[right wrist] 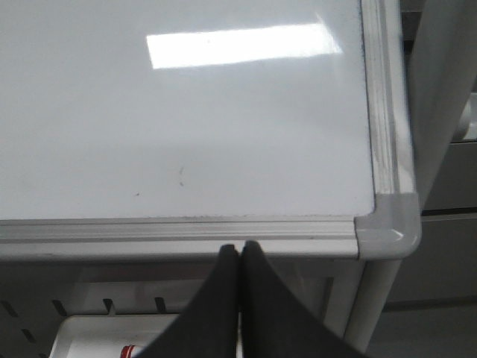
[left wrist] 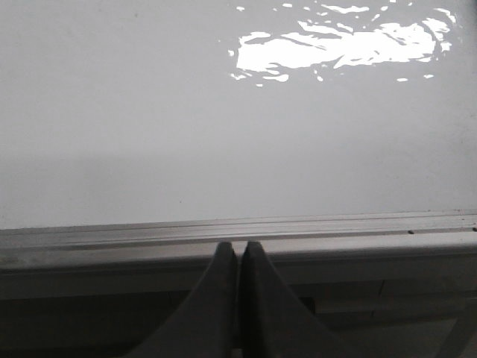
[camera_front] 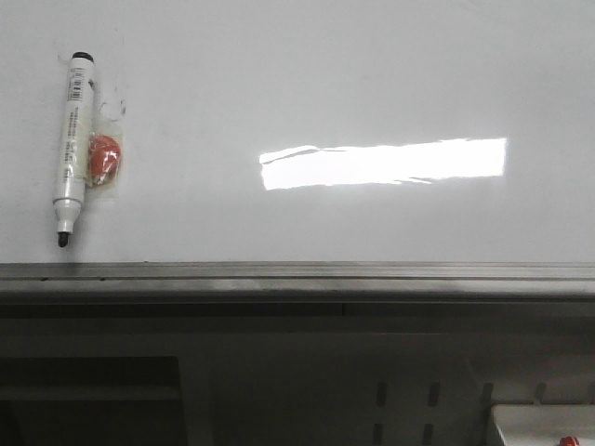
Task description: Write number 4 on whiteboard
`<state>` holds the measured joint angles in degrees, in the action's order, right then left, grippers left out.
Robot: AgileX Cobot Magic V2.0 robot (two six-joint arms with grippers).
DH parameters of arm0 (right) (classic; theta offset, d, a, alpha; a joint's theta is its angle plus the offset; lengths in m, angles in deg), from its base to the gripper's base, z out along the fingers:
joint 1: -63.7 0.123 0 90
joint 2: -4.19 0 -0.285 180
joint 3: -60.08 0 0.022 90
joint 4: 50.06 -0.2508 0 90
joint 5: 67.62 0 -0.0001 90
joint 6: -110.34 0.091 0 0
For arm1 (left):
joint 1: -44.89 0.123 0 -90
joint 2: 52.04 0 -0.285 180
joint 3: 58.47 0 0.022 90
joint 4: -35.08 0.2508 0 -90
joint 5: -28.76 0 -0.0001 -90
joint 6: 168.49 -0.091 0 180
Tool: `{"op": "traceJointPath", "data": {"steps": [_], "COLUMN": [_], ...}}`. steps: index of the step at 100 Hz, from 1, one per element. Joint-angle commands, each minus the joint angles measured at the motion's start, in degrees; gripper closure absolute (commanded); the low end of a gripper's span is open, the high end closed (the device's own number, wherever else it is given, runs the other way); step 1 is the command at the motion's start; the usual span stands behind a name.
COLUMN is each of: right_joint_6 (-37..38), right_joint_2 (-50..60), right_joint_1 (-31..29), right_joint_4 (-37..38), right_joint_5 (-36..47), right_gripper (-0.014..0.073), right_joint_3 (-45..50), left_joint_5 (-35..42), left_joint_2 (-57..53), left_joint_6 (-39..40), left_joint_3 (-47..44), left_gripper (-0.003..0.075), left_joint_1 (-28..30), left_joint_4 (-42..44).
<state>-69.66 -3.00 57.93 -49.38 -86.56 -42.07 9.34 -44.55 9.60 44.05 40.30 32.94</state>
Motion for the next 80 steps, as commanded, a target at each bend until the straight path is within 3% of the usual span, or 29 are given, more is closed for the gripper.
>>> {"op": "traceJointPath", "data": {"steps": [1,80], "right_joint_6": [0.00,0.00], "right_joint_2": [0.84,0.84], "right_joint_1": [-0.42,1.75], "right_joint_4": [0.28,0.28], "right_joint_5": [0.82,0.82], "right_gripper": [0.0659,0.0659], "right_joint_3": [1.31,1.31], "left_joint_5": [2.73,2.73], "left_joint_2": [-1.45,-1.45], "left_joint_6": [0.49,0.49], "left_joint_3": [-1.98,-1.98], "left_gripper": [0.0741,0.0741], "left_joint_1": [0.11,0.11], "left_joint_4": [-0.69,-0.69]}}
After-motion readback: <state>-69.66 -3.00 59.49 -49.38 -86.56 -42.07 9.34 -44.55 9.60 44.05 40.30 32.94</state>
